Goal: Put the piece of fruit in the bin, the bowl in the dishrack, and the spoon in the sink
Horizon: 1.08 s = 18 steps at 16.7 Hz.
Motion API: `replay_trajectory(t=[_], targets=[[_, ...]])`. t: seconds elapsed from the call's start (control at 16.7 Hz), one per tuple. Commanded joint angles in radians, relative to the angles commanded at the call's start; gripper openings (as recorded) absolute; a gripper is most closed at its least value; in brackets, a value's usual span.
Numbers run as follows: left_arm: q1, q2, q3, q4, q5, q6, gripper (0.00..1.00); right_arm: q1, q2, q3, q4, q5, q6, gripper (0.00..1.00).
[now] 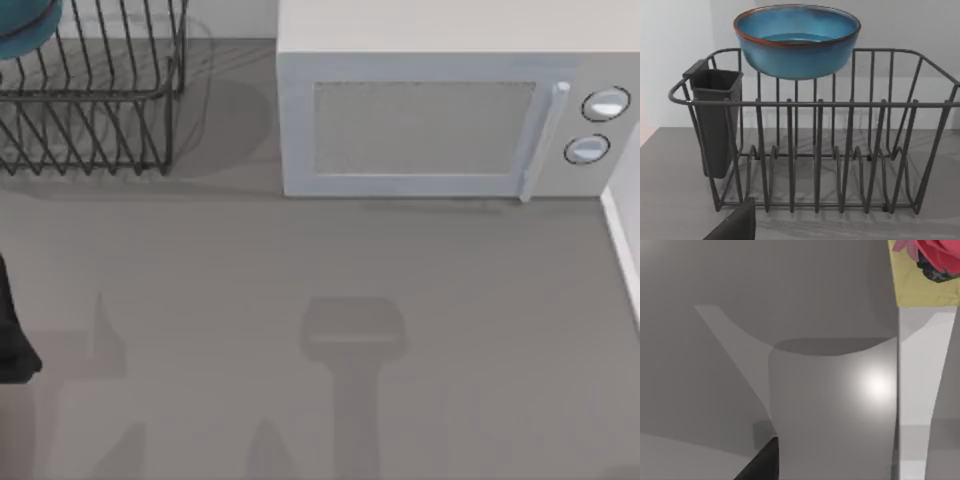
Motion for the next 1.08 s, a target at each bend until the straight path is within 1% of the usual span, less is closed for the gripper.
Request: replay_trajectory(t=[0.12,0.18,0.6,0.66,0.84,1.08], targets=[[0.0,0.0,0.0,0.0,0.0,0.0,1.0,0.0,0.0,0.0,0.0,0.0,0.0,0.02],[0.0,0.0,0.0,0.0,0.0,0.0,1.0,0.0,0.0,0.0,0.0,0.0,0.0,0.0],[0.0,0.0,0.0,0.0,0.0,0.0,1.0,0.0,0.0,0.0,0.0,0.0,0.0,0.0],[0.0,0.0,0.0,0.0,0.0,0.0,1.0,0.007,-0.072,0.034,-0.09,0.034,0.042,0.0],[0.0,0.0,0.0,0.0,0.0,0.0,1.0,0.006,-0.091,0.069,-0.127,0.034,0.037,0.0],[0.0,0.0,0.0,0.0,0.0,0.0,1.0,0.004,-0.149,0.172,-0.319,0.035,0.028,0.0]])
